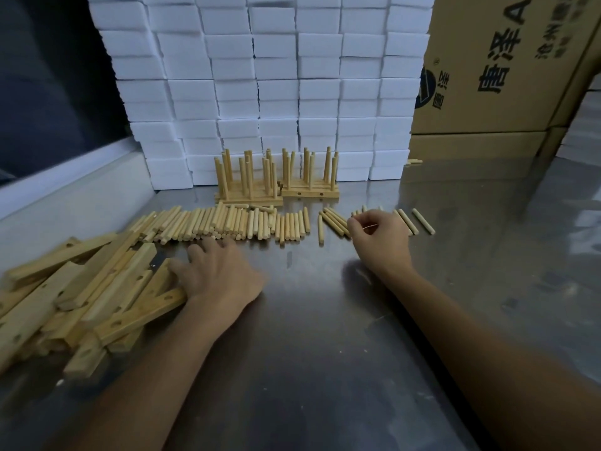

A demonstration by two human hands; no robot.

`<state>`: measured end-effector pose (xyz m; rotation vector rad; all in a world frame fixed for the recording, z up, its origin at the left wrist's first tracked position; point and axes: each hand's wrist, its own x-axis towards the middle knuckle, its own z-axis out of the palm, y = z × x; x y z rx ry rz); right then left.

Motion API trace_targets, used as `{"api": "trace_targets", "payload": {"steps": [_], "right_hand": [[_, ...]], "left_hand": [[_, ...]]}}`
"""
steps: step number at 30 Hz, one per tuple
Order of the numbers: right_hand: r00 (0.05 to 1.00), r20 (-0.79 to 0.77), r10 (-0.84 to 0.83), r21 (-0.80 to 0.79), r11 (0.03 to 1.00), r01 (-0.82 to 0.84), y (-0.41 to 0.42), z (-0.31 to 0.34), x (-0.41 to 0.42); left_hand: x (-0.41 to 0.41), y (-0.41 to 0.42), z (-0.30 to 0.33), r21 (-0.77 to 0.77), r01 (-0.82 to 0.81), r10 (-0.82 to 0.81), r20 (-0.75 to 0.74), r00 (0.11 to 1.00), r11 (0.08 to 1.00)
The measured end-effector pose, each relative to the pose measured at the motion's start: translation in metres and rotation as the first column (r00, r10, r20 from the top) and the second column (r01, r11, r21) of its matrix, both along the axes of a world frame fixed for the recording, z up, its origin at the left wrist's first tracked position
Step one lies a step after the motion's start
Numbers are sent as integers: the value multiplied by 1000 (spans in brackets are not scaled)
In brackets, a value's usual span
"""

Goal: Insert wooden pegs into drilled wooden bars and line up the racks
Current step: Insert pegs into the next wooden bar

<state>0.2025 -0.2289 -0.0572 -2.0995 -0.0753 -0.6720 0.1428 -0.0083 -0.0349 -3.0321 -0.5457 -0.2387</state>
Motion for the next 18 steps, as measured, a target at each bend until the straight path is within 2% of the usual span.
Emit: {"api": "trace_targets", "payload": {"steps": [3,7,11,13,16,18], "right_hand": [[1000,-11,-3,25,1000,3,-1,1,0],[999,-31,-7,33,999,8,0,2,0],[1000,-30,9,-5,1000,-9,2,2,-1],[1000,-13,22,-63,998,-22,4,2,-2],[997,32,77,-164,984,-71,10,2,-6],[992,51,114,-193,976,-102,15,2,-10]], "left_hand": [[3,5,1,-61,-31,28,-55,998,998],[2,7,1,-92,-6,2,-47,999,996],[0,2,1,-54,151,-140,169,976,987],[1,0,1,-129,245,-195,313,930,961],[5,-5,2,-356,423,-184,543,820,833],[7,-10,7,-532,526,-49,670,741,664]]}}
